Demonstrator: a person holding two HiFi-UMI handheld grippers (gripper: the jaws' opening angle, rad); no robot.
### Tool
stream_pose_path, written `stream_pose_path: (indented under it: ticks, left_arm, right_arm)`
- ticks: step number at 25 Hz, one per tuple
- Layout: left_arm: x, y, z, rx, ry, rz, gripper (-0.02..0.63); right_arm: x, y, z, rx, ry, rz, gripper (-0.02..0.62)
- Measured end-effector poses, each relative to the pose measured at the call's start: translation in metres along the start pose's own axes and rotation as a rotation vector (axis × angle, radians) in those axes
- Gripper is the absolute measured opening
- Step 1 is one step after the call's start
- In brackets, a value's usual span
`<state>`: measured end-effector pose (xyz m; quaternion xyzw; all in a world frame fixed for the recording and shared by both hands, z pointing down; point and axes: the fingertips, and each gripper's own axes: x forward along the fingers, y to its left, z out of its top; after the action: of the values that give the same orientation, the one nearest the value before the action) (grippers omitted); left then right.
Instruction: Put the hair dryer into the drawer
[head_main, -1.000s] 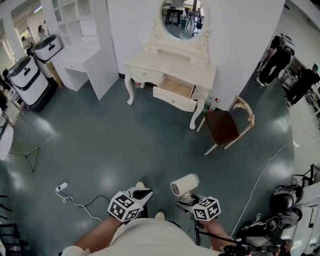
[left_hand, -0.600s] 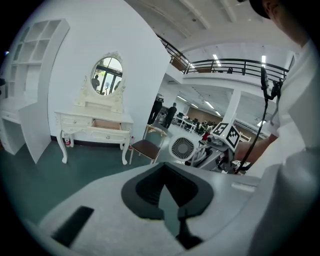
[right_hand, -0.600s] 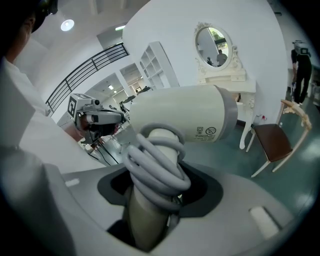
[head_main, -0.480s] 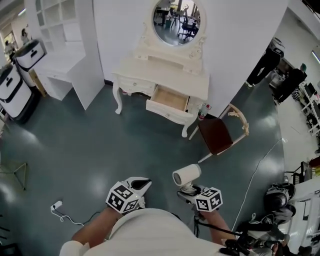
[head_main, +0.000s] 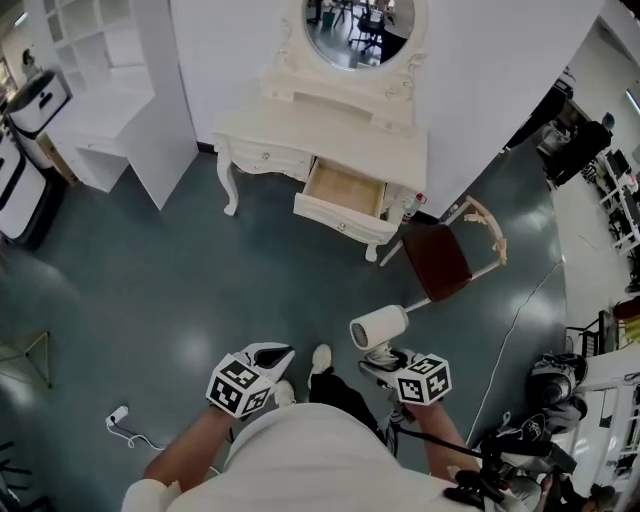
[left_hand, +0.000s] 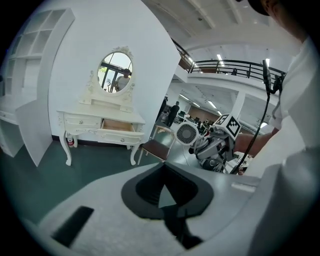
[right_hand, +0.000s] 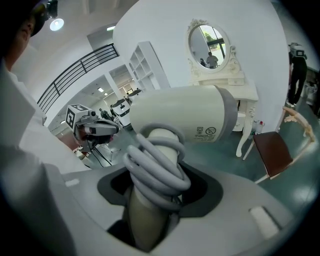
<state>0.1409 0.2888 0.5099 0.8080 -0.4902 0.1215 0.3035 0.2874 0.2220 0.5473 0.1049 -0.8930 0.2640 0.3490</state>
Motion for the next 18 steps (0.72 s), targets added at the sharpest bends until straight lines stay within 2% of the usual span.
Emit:
stream_pose_path:
  ticks: [4, 8, 14, 18]
  left_arm:
    - [0.023, 0.034, 0.02, -0.015, 0.002, 0.011, -0.005]
    - [0.051, 0.07, 0.054, -0.025, 0.014, 0.037, -0.005]
    - [0.101, 0.127, 0.142, 0.011, 0.021, 0.06, -0.005]
    - [0.142, 0.157, 0.195, 0.028, 0.015, 0.073, -0.005]
  right_arm:
    - [0.024, -0.034, 0.027, -0.013, 0.027, 0.012, 0.236]
    - [0.048, -0.08, 0.071, -0.037, 0.044, 0.037, 0.236]
    - [0.075, -0.153, 0.16, -0.09, 0.056, 0.065, 0.236]
    - [0.091, -0.205, 0.199, -0.121, 0.09, 0.07, 0.236]
